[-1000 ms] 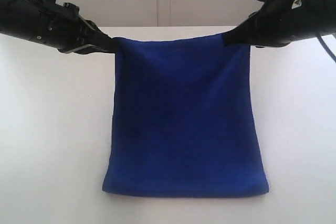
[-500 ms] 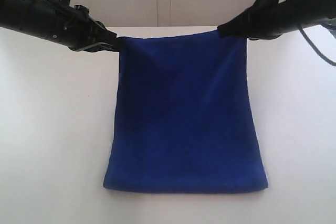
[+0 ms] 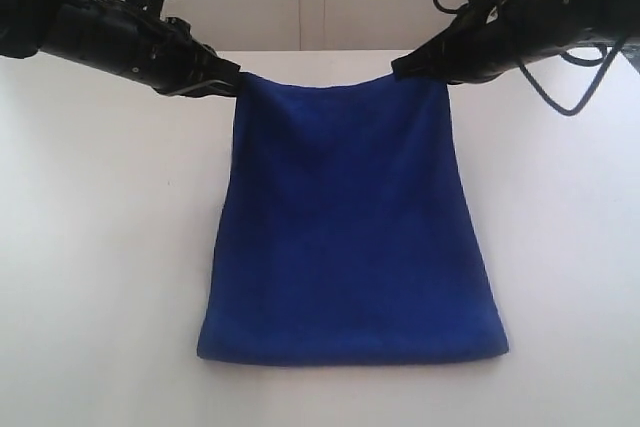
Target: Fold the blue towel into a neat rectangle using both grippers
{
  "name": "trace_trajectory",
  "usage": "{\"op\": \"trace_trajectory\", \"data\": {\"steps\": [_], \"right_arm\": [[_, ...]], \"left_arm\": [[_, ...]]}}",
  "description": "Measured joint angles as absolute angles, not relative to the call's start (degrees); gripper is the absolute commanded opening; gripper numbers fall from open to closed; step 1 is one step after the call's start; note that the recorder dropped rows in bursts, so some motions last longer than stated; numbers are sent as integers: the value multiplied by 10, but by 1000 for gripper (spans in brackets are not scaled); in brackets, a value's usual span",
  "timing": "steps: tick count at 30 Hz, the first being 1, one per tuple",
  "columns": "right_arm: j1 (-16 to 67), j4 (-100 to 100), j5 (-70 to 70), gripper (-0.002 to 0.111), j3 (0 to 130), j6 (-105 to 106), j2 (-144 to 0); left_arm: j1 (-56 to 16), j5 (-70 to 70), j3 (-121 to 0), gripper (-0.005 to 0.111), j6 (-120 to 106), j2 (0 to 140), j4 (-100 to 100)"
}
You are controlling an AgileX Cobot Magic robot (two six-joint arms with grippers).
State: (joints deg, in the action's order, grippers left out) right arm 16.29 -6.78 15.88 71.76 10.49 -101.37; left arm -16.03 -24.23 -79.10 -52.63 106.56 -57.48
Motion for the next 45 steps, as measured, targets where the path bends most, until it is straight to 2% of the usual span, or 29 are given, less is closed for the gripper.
{"op": "trace_trajectory", "data": {"steps": [21,33,35,40,43,45], "right_arm": [[163,-68,95,0,747,104,-1117],[163,-67,56,0,747,104,-1151],[163,-67,55,0,747,104,-1151],[163,-67,55,0,747,104,-1151],[163,-67,54,0,747,104,-1151],[163,-67,53,0,747,104,-1151]], "left_arm": [[-160,-186,-838,0,-527,1178,-585],[-160,-137,-838,1,-527,1198,-588],[-160,-132,-838,9,-527,1198,-588],[-160,-127,-838,41,-527,1198,-588],[-160,-126,-838,51,-527,1198,-588],[-160,-126,-838,53,-527,1198,-588]]}}
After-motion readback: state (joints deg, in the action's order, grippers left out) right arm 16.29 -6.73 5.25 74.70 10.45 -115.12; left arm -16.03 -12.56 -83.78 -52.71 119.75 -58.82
